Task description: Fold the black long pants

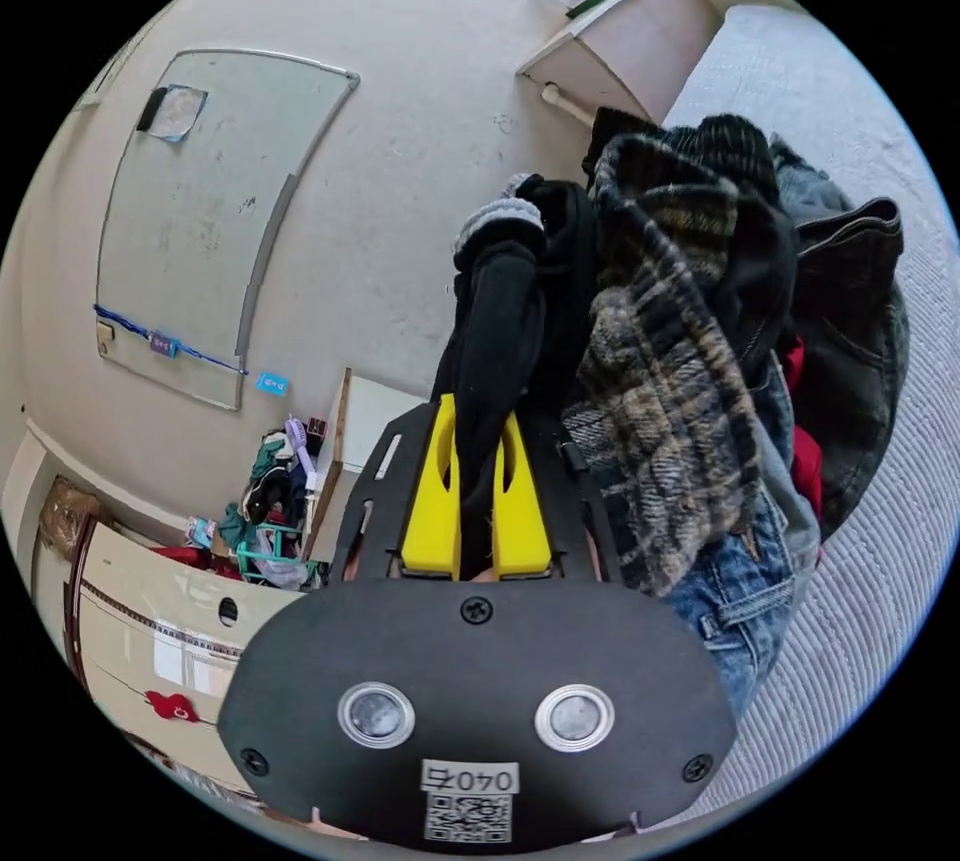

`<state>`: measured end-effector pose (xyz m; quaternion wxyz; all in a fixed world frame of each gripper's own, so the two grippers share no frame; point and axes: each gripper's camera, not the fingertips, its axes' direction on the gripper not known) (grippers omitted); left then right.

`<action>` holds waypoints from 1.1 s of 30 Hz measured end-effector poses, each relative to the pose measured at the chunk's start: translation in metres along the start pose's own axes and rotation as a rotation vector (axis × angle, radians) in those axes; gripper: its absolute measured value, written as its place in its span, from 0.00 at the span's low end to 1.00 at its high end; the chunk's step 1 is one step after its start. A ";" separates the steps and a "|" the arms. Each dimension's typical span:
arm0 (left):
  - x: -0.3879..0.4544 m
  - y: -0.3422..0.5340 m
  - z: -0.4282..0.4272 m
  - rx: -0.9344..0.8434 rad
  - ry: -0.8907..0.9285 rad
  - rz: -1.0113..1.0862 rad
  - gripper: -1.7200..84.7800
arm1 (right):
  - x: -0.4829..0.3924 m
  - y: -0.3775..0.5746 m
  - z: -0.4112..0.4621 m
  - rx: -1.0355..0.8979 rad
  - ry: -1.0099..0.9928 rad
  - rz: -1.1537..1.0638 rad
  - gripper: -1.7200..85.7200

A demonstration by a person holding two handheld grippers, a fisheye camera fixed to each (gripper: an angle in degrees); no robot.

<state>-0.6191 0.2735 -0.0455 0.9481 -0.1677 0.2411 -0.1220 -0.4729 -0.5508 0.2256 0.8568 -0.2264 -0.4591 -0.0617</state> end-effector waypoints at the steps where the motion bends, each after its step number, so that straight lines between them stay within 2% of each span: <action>1: 0.004 -0.007 -0.005 0.052 0.062 -0.017 0.01 | -0.001 0.001 -0.015 0.027 -0.005 -0.002 0.03; 2: 0.007 -0.011 -0.012 0.117 0.168 -0.011 0.01 | -0.003 0.005 -0.052 0.113 -0.003 -0.007 0.02; 3: 0.014 -0.021 -0.024 0.268 0.408 -0.033 0.01 | -0.003 0.009 -0.092 0.175 0.010 0.000 0.02; 4: 0.033 -0.039 -0.025 0.308 0.519 -0.013 0.01 | -0.002 0.011 -0.111 0.200 0.008 0.006 0.02; 5: 0.048 -0.048 -0.023 0.298 0.498 0.015 0.01 | 0.003 0.019 -0.153 0.249 -0.002 0.018 0.02; 7: 0.095 -0.078 -0.001 0.228 0.331 0.066 0.01 | 0.014 0.037 -0.211 0.302 0.023 0.028 0.01; 9: 0.123 -0.090 0.008 0.205 0.314 0.084 0.01 | 0.037 0.073 -0.283 0.379 0.042 0.027 0.01; 11: 0.154 -0.094 0.011 0.193 0.175 0.121 0.01 | 0.061 0.104 -0.335 0.431 0.052 0.021 0.01; 13: 0.194 -0.083 0.032 0.136 -0.164 0.157 0.01 | 0.089 0.140 -0.380 0.487 0.081 0.036 0.01; 16: 0.237 -0.052 0.075 -0.045 -0.411 0.251 0.03 | 0.149 0.202 -0.439 0.565 0.078 0.105 0.01; 19: 0.277 -0.015 0.111 -0.239 -0.395 0.332 0.07 | 0.207 0.259 -0.478 0.594 0.111 0.167 0.01; 23: 0.341 0.025 0.135 -0.329 -0.323 0.431 0.12 | 0.278 0.325 -0.499 0.599 0.069 0.241 0.01; 25: 0.384 0.051 0.157 -0.364 -0.446 0.542 0.16 | 0.299 0.348 -0.501 0.590 0.070 0.248 0.01; 29: 0.417 0.070 0.188 -0.369 -0.638 0.588 0.16 | 0.340 0.392 -0.503 0.576 0.062 0.263 0.01; 31: 0.424 0.073 0.215 -0.402 -0.795 0.630 0.07 | 0.357 0.409 -0.506 0.583 0.041 0.268 0.01; 33: 0.429 0.060 0.219 -0.374 -0.814 0.670 0.03 | 0.377 0.426 -0.513 0.606 0.013 0.281 0.01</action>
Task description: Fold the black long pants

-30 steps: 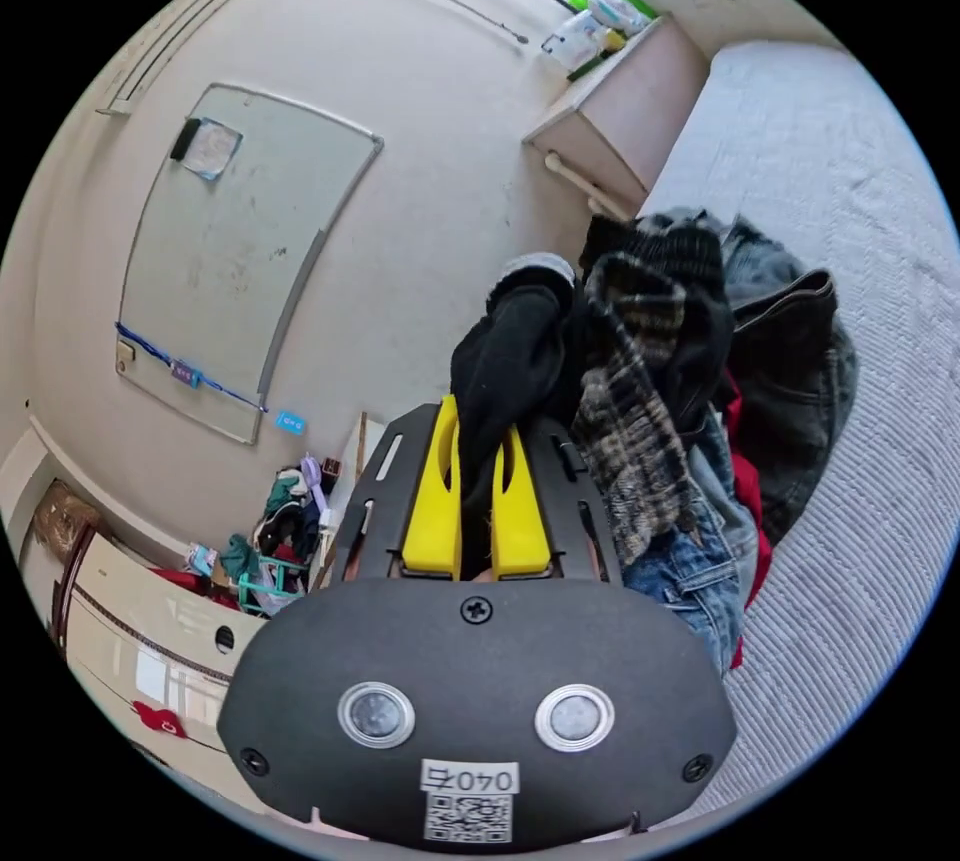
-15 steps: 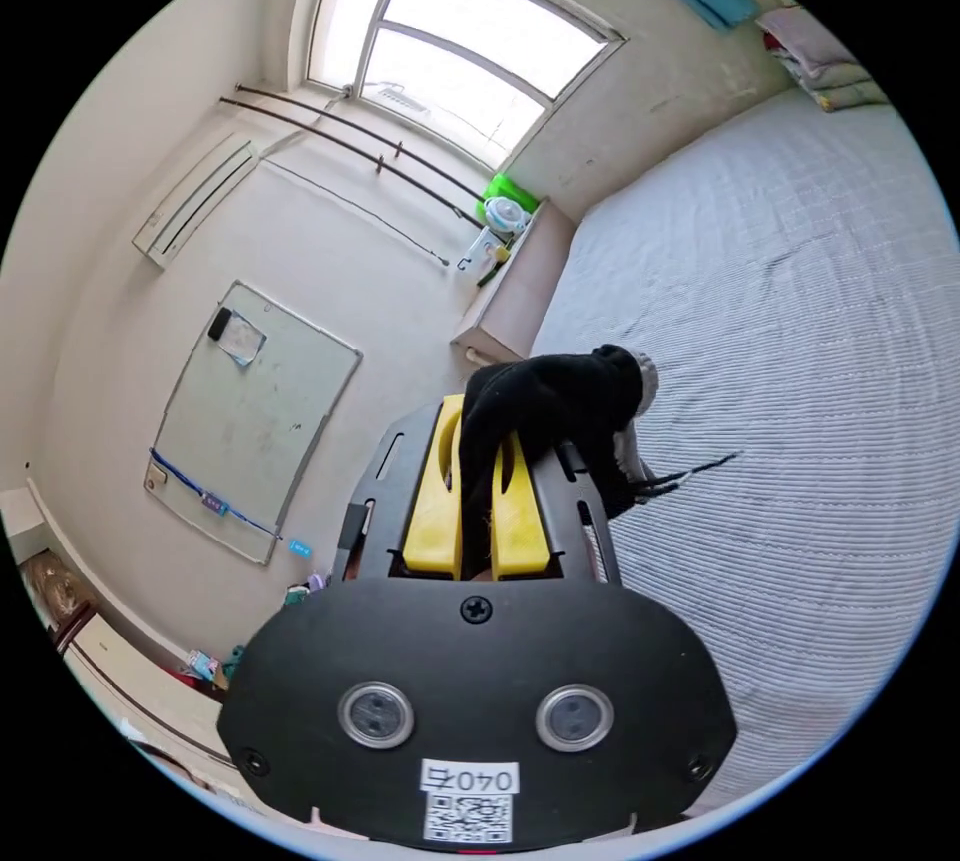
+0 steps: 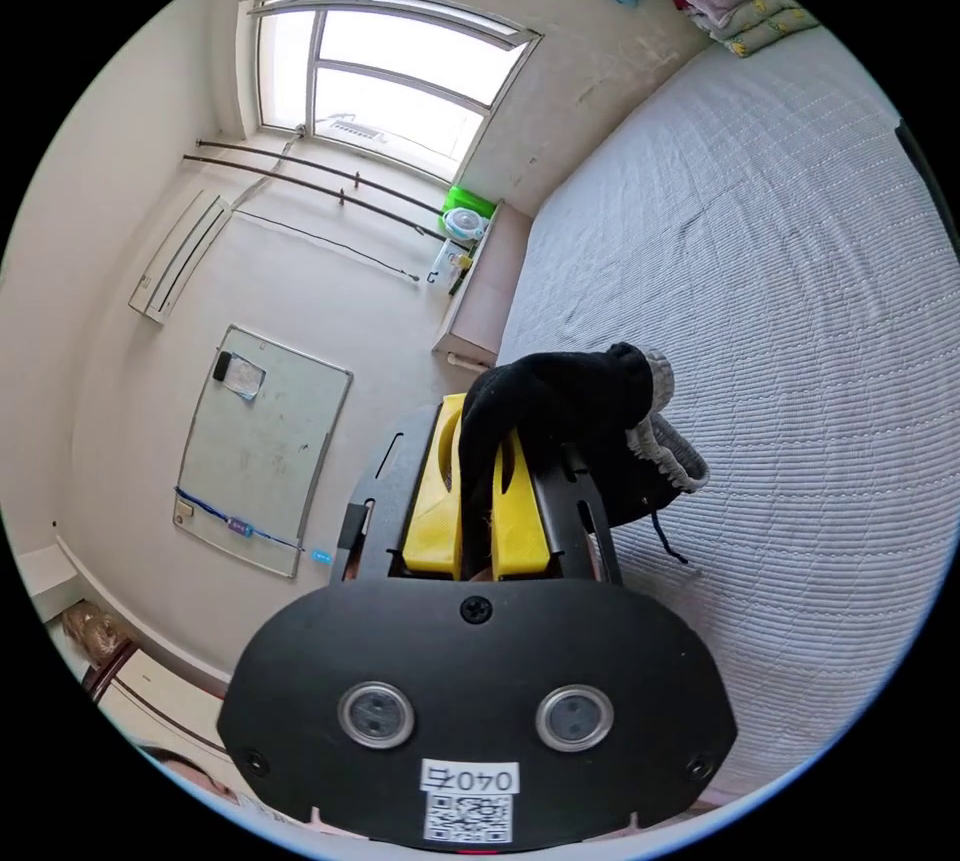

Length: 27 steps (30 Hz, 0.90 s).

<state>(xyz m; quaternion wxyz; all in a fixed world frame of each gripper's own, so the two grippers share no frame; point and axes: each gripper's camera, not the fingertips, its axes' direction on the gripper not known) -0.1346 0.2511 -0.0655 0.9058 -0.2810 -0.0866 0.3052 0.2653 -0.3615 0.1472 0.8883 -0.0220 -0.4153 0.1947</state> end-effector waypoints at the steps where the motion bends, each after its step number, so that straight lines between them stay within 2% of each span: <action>1: -0.023 -0.013 -0.004 0.016 0.080 -0.059 0.02 | 0.004 -0.001 -0.005 0.009 -0.005 0.005 0.01; 3: -0.068 -0.039 -0.008 0.056 0.154 -0.142 0.01 | 0.013 -0.014 -0.033 0.059 -0.024 0.022 0.01; 5: -0.114 -0.077 -0.014 0.128 0.112 -0.184 0.01 | 0.007 -0.026 -0.067 0.132 -0.042 0.017 0.01; 10: -0.248 -0.250 -0.062 0.361 -0.020 -0.236 0.01 | -0.039 -0.028 -0.212 0.416 -0.103 -0.057 0.01; 12: -0.280 -0.295 -0.096 0.470 -0.056 -0.266 0.01 | -0.060 0.000 -0.290 0.563 -0.073 -0.158 0.01; 15: -0.293 -0.333 -0.146 0.583 0.034 -0.239 0.01 | -0.052 0.052 -0.360 0.651 0.032 -0.236 0.02; 17: -0.272 -0.335 -0.164 0.630 0.061 -0.170 0.01 | -0.022 0.088 -0.383 0.632 0.110 -0.254 0.02; 19: -0.214 -0.319 -0.173 0.662 0.098 0.012 0.00 | 0.026 0.127 -0.394 0.581 0.184 -0.261 0.02; 20: -0.197 -0.312 -0.173 0.665 0.112 0.062 0.00 | 0.069 0.156 -0.397 0.551 0.223 -0.223 0.02; 22: -0.117 -0.275 -0.173 0.676 0.157 0.289 0.01 | 0.144 0.201 -0.395 0.498 0.279 -0.147 0.02; 24: -0.056 -0.244 -0.169 0.657 0.222 0.448 0.01 | 0.261 0.266 -0.385 0.423 0.323 0.028 0.02; 25: -0.016 -0.223 -0.165 0.635 0.270 0.553 0.01 | 0.292 0.282 -0.382 0.403 0.330 0.086 0.02; 27: 0.036 -0.195 -0.160 0.587 0.337 0.674 0.01 | 0.409 0.349 -0.368 0.345 0.318 0.359 0.02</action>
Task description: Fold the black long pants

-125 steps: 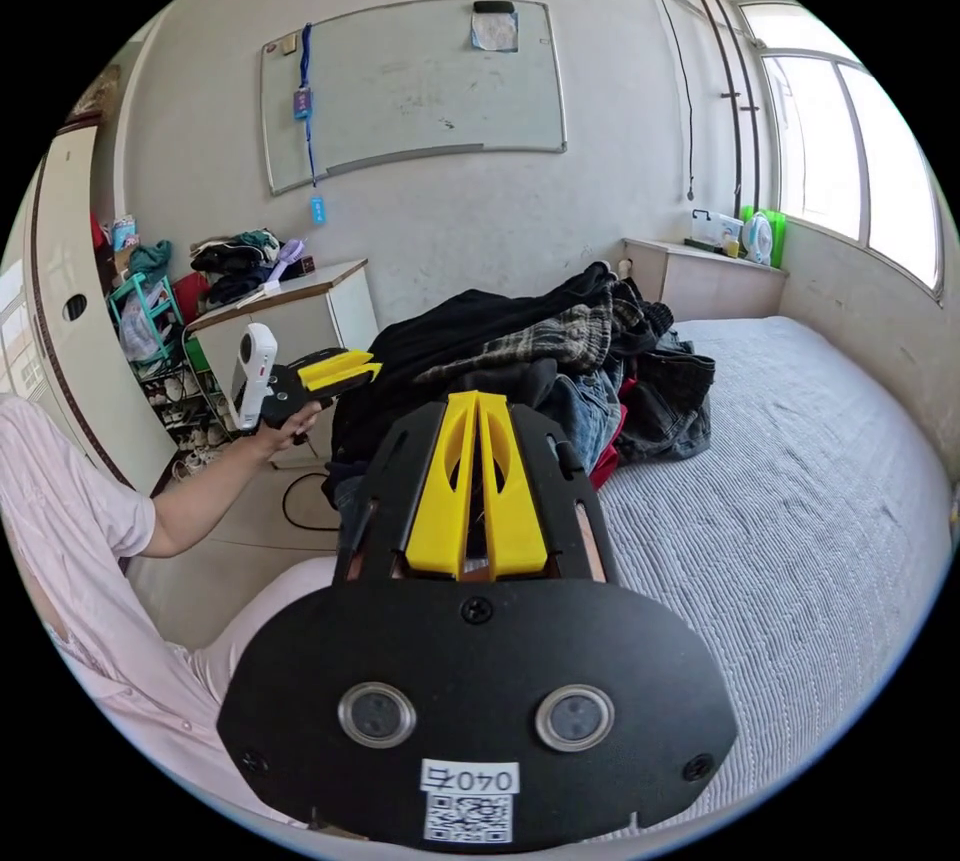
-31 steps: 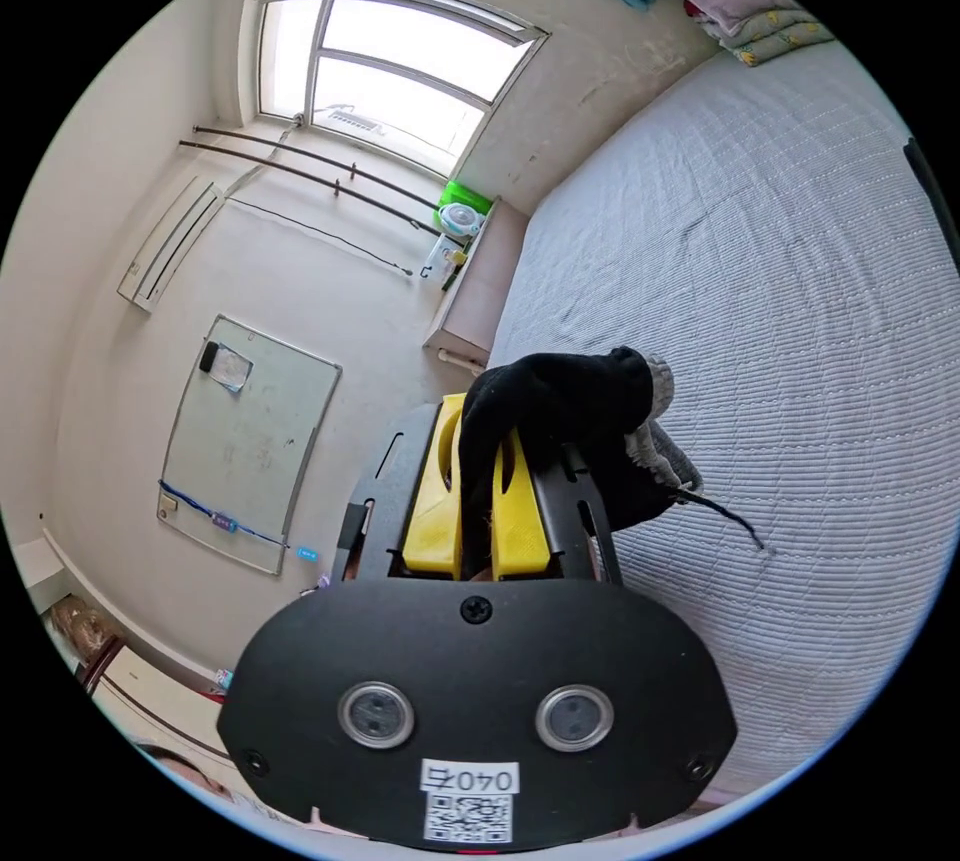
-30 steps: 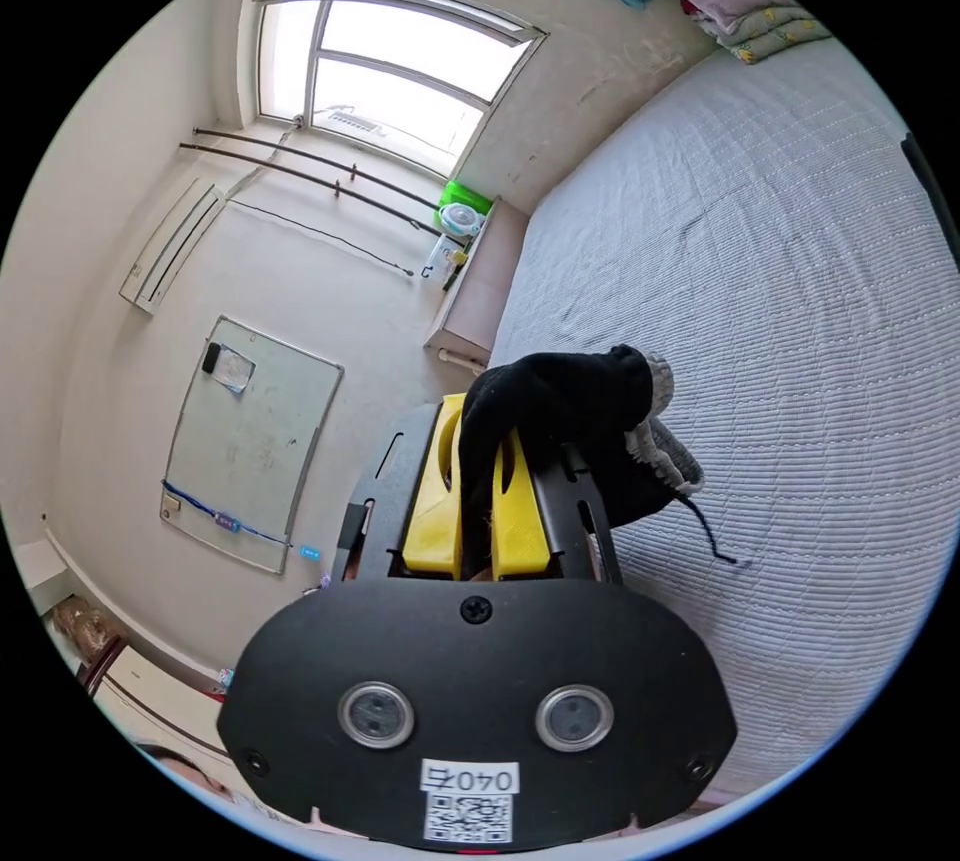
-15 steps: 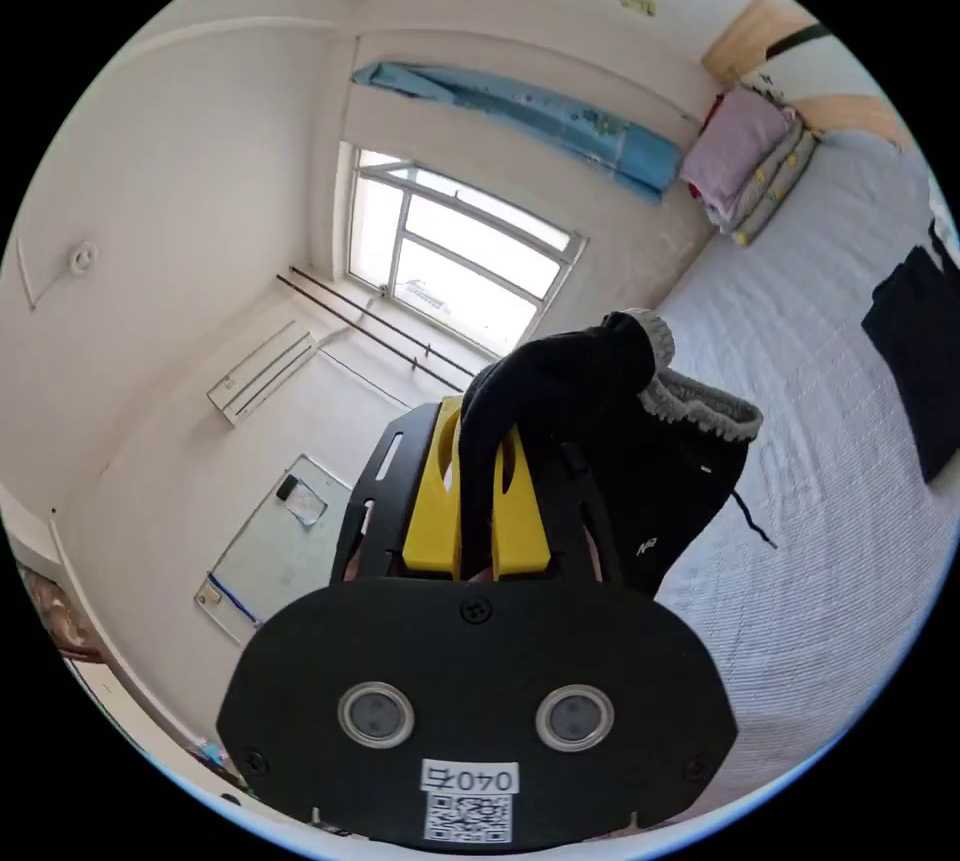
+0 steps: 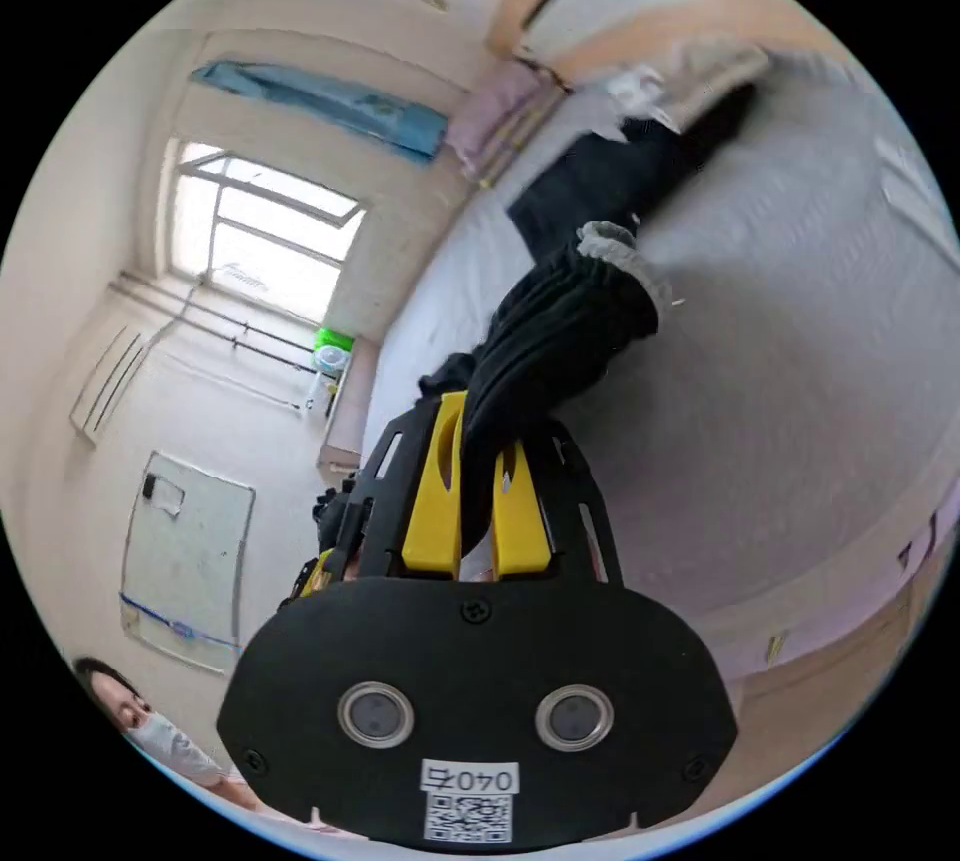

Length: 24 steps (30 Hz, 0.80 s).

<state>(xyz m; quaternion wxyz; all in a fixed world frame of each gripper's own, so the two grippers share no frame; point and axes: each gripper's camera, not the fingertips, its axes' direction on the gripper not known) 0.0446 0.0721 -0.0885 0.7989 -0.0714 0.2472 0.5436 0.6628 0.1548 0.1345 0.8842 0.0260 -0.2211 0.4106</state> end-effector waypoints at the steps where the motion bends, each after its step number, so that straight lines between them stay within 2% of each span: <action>1: 0.029 -0.002 0.009 -0.027 0.077 0.044 0.01 | 0.027 0.009 0.007 -0.012 -0.006 0.061 0.02; 2: 0.040 -0.002 0.012 -0.029 0.105 0.053 0.01 | 0.066 0.027 0.017 -0.026 -0.033 0.129 0.01; 4: 0.064 0.000 0.013 -0.054 0.093 0.081 0.01 | 0.092 0.048 0.023 -0.003 -0.088 0.134 0.01; 11: 0.015 0.018 -0.039 -0.009 0.142 0.010 0.01 | 0.035 0.079 -0.005 0.076 0.096 -0.150 0.02; 14: 0.007 0.024 -0.057 0.029 0.262 -0.112 0.02 | 0.042 0.102 -0.024 0.125 0.182 -0.181 0.05; 16: 0.005 0.038 -0.056 -0.018 0.257 -0.238 0.06 | 0.064 0.111 -0.018 0.028 0.211 -0.173 0.09; 18: -0.011 0.062 -0.069 0.026 0.275 -0.381 0.06 | 0.094 0.132 -0.017 -0.082 0.195 -0.123 0.14; 21: -0.055 0.111 -0.085 0.049 0.262 -0.573 0.05 | 0.094 0.171 -0.047 0.035 0.275 -0.129 0.13; 24: -0.109 0.153 -0.061 -0.057 0.234 -0.678 0.06 | 0.048 0.200 -0.052 0.121 0.411 -0.267 0.12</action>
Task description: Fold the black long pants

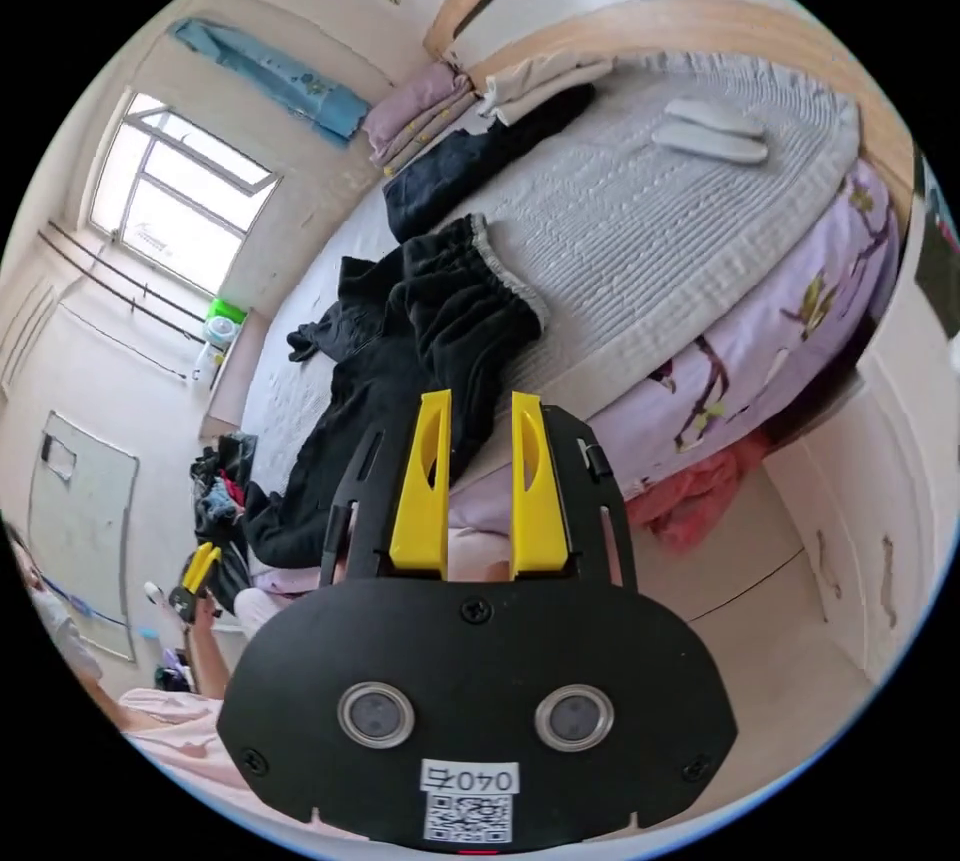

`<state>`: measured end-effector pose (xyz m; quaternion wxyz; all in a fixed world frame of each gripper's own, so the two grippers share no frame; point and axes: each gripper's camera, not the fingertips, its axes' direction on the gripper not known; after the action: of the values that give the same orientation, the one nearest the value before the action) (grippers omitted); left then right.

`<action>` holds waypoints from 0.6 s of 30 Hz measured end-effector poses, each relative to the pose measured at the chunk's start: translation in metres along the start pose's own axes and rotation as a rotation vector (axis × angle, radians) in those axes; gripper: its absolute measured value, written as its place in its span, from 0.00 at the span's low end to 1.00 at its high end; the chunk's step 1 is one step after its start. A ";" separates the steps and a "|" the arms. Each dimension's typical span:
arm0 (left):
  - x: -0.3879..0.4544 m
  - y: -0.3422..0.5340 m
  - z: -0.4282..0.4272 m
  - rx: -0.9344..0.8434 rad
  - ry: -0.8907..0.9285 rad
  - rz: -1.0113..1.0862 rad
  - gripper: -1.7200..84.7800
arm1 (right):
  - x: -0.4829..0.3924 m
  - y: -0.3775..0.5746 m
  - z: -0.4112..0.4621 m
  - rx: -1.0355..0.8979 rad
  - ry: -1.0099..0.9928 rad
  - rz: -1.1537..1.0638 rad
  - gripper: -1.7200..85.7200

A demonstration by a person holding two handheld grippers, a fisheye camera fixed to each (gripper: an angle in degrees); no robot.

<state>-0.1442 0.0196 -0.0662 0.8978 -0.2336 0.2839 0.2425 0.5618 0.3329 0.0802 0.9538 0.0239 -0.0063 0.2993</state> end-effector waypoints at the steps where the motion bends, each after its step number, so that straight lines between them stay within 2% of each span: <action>1: -0.026 -0.005 0.018 -0.062 0.023 -0.028 0.06 | -0.014 0.002 -0.002 0.015 0.022 -0.034 0.12; 2: -0.038 -0.007 0.029 -0.095 0.047 -0.040 0.06 | -0.043 0.005 -0.002 0.035 0.029 -0.102 0.11; 4: -0.077 -0.018 0.081 -0.234 0.222 -0.124 0.08 | -0.087 0.011 0.008 0.018 -0.023 -0.202 0.10; 6: -0.097 -0.024 0.111 -0.276 0.362 -0.204 0.09 | -0.139 0.021 0.030 -0.038 -0.079 -0.298 0.09; 8: -0.106 -0.029 0.137 -0.331 0.381 -0.235 0.11 | -0.170 0.030 0.045 -0.069 -0.094 -0.355 0.07; 10: -0.105 -0.030 0.172 -0.470 0.380 -0.220 0.12 | -0.194 0.039 0.057 -0.090 -0.106 -0.402 0.03; 13: -0.117 -0.036 0.161 -0.442 0.414 -0.181 0.09 | -0.219 0.050 0.072 -0.114 -0.128 -0.433 0.02; 18: -0.151 -0.033 0.100 -0.363 0.332 -0.081 0.03 | -0.245 0.053 0.089 -0.146 -0.217 -0.434 0.01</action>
<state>-0.1942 0.0040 0.1102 0.7912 -0.4388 0.3699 0.2115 0.3308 0.2322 0.1646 0.9887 -0.0124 -0.1251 0.0820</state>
